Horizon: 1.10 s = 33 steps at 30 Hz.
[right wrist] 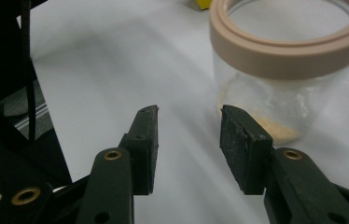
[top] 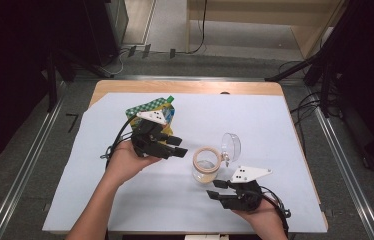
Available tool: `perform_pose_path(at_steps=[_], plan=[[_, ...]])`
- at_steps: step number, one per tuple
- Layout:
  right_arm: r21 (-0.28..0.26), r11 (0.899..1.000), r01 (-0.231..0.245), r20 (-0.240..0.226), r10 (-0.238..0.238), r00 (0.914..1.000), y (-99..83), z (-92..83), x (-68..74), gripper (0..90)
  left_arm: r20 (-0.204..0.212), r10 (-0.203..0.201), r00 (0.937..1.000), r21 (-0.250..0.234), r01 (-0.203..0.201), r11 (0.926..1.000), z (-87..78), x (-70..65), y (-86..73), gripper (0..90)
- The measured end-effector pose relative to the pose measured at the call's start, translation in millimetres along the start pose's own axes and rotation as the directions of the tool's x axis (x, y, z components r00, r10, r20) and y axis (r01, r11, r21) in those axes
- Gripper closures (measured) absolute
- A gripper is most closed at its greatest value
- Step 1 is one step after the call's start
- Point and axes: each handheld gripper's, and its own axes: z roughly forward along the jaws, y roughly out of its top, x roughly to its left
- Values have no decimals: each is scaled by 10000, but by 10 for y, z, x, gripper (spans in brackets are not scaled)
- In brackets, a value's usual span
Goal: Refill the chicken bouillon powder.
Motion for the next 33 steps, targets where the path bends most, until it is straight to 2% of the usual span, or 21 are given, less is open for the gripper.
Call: perform_pose_path(at_steps=[2, 3, 8, 13, 16, 22, 27, 31, 32, 33], plan=[[29, 10000, 43, -47, -43, 10000, 4, 18, 14, 582, -56, -117, 9999, -118, 117, 9999, -39, 16, -11, 478], [174, 9997, 186, -133, -184, 9997, 12, 62, 51, 576, -94, -310, 9995, -294, 307, 9991, -118, 48, -28, 469], [309, 9987, 408, -291, -399, 9988, 53, 152, 121, 562, -583, -412, 9974, -359, 392, 9986, -273, 87, -91, 460], [378, 9968, 706, -377, -692, 9969, 97, 229, 182, 558, -878, -598, 9943, -492, 556, 9972, -419, 144, -168, 456], [451, 9964, 721, -448, -700, 9965, 123, 274, 208, 555, -1097, -719, 9914, -584, 658, 9961, -498, 178, -209, 453], [480, 9940, 979, -616, -949, 9936, 191, 378, 260, 551, -1330, -944, 9866, -771, 847, 9934, -621, 253, -284, 454], [533, 9922, 1126, -827, -1080, 9907, 264, 527, 336, 551, -1642, -1294, 9779, -983, 1143, 9886, -797, 344, -385, 458], [696, 9884, 1348, -965, -1278, 9871, 339, 609, 375, 548, -1942, -1448, 9702, -1084, 1255, 9862, -901, 369, -441, 462], [696, 9884, 1348, -965, -1278, 9871, 339, 609, 375, 548, -1942, -1448, 9702, -1084, 1255, 9862, -901, 369, -441, 462], [671, 9874, 1435, -1069, -1359, 9849, 398, 662, 388, 548, -2034, -1491, 9677, -1102, 1287, 9855, -932, 385, -464, 463]])
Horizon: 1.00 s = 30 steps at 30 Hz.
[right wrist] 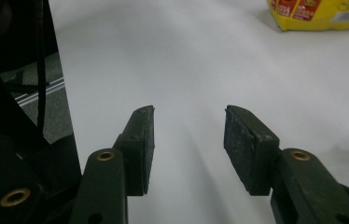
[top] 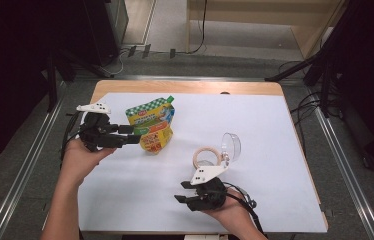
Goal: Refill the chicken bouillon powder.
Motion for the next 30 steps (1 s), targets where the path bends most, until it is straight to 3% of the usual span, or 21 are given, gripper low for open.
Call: perform_pose_path(at_steps=[9, 13, 20, 27, 30], plan=[[48, 9996, 270, -236, -269, 9994, 127, 203, 29, 547, -337, -251, 9991, 26, 252, 9997, 75, 188, -44, 457], [97, 9996, 259, -271, -256, 9993, 128, 291, 20, 541, -211, -248, 9995, 158, 251, 9996, 223, 243, -39, 457], [112, 9999, 17, -308, -14, 9995, 92, 421, 15, 530, -416, -61, 9991, 470, 81, 9989, 505, 269, -8, 462], [184, 9997, 145, -245, -140, 9996, 30, 462, 48, 528, -544, 90, 9985, 170, -81, 9998, 669, 268, -13, 538], [91, 9999, 140, -199, -138, 9997, 29, 461, 44, 525, -515, -23, 9987, -121, 16, 9999, 712, 274, -21, 593]])
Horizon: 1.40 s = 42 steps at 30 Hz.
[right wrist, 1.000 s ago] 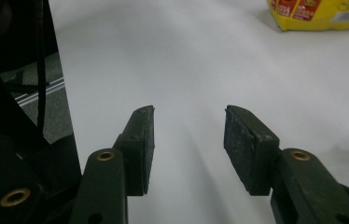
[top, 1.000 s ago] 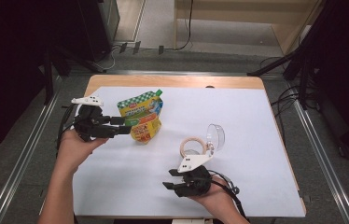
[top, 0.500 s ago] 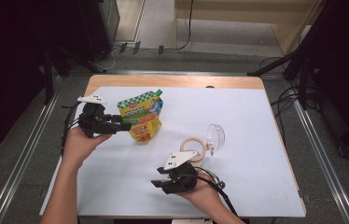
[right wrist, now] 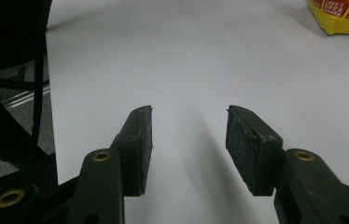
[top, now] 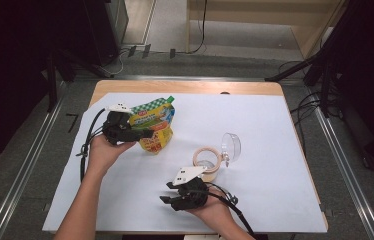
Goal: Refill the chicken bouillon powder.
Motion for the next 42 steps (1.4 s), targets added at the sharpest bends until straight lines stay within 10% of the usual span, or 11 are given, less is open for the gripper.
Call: perform_pose_path(at_steps=[11, 42], plan=[[-112, 9999, -66, 220, 69, 9997, -84, 39, 4, 480, -242, 123, 9996, -512, -135, 9986, -11, -21, -18, 897], [-788, 9954, -538, 859, 606, 9945, -86, -18, -114, 520, 1188, 905, 9888, 425, -961, 9945, -548, -621, 255, 900]])
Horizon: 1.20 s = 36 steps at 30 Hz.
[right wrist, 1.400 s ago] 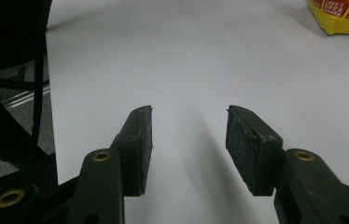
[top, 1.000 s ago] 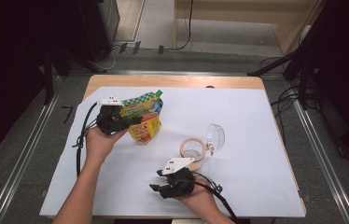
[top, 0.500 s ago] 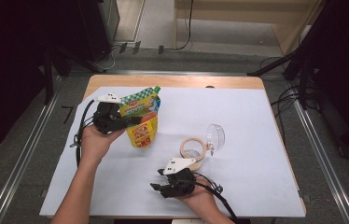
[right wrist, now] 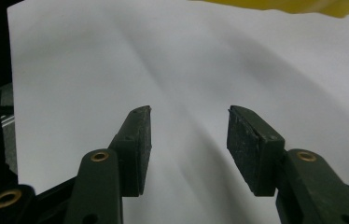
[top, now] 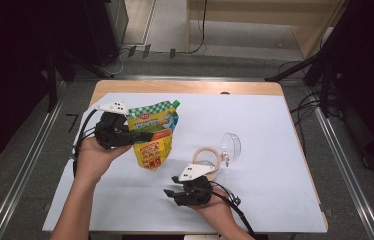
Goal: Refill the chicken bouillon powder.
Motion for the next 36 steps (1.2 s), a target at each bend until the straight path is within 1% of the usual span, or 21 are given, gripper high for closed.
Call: perform_pose_path(at_steps=[3, 5, 7, 10, 13, 15, 17, 20, 21, 22, 23, 24, 25, 27, 28, 29, 30, 31, 33, 34, 36], plan=[[-126, 9998, -147, 159, 149, 9998, 16, -4, -11, 536, 147, 121, 9998, 80, -122, 9999, -74, -82, -11, 900], [-173, 9990, -422, 297, 427, 9986, 28, 8, -20, 572, 191, 163, 9997, 139, -165, 9998, -103, -119, -20, 900], [-225, 9982, -564, 367, 572, 9977, 40, 22, -28, 574, 263, 240, 9994, 282, -247, 9993, -133, -164, -21, 900], [-327, 9984, -454, 507, 470, 9976, 60, 32, -26, 621, 335, 392, 9987, 391, -405, 9984, -182, -235, -21, 900], [-546, 9981, -277, 679, 314, 9972, 79, 20, -18, 703, 466, 277, 9985, 404, -295, 9987, -226, -296, -18, 900], [-740, 9971, -153, 988, 226, 9949, 92, -1, -4, 738, 551, 371, 9978, 442, -396, 9982, -252, -353, -7, 900], [-888, 9960, -116, 1136, 217, 9933, 107, -13, -1, 738, 683, 423, 9968, 465, -455, 9979, -273, -409, 7, 900], [-906, 9958, -88, 1228, 199, 9922, 113, -11, 4, 735, 1065, 410, 9935, 419, -457, 9981, -300, -483, 29, 900], [-906, 9958, -88, 1228, 199, 9922, 113, -11, 4, 735, 1065, 410, 9935, 419, -457, 9981, -300, -483, 29, 900], [-1020, 9947, -95, 1260, 224, 9918, 112, -7, 9, 733, 1351, 334, 9903, 403, -392, 9984, -314, -518, 41, 900], [-1020, 9947, -95, 1260, 224, 9918, 112, -7, 9, 733, 1351, 334, 9903, 403, -392, 9984, -314, -518, 41, 900], [-1114, 9938, 51, 1283, 93, 9917, 118, -8, 16, 696, 1589, 239, 9870, 441, -313, 9985, -294, -533, 51, 900], [-1232, 9922, 171, 1285, -11, 9917, 121, -14, 22, 690, 1678, 151, 9857, 548, -246, 9982, -267, -530, 52, 900], [-1651, 9843, 618, 1209, -419, 9918, 131, -46, 66, 702, 1731, -69, 9849, 668, -47, 9978, -187, -507, 45, 900], [-1462, 9822, 1182, 1693, -929, 9812, 136, -49, 116, 724, 1756, -166, 9843, 654, 52, 9978, -170, -488, 43, 900], [-1358, 9795, 1486, 1863, -1220, 9749, 130, -48, 141, 725, 1714, -295, 9848, 609, 193, 9980, -148, -468, 40, 900], [-1348, 9768, 1663, 1871, -1397, 9723, 117, -48, 167, 723, 1689, -431, 9847, 604, 333, 9976, -124, -458, 37, 900], [-1253, 9762, 1772, 1774, -1537, 9721, 106, -40, 189, 724, 1575, -383, 9868, 607, 290, 9977, -111, -456, 38, 900], [-1094, 9752, 1922, 1724, -1719, 9699, 100, -27, 229, 708, 1345, -456, 9899, 517, 390, 9979, -72, -460, 40, 888], [-1049, 9737, 2021, 1660, -1833, 9689, 100, -21, 251, 698, 1327, -529, 9897, 497, 467, 9977, -52, -463, 41, 883], [-967, 9739, 2052, 1493, -1896, 9704, 105, -13, 293, 683, 1305, -529, 9900, 460, 473, 9978, -23, -474, 45, 876]])
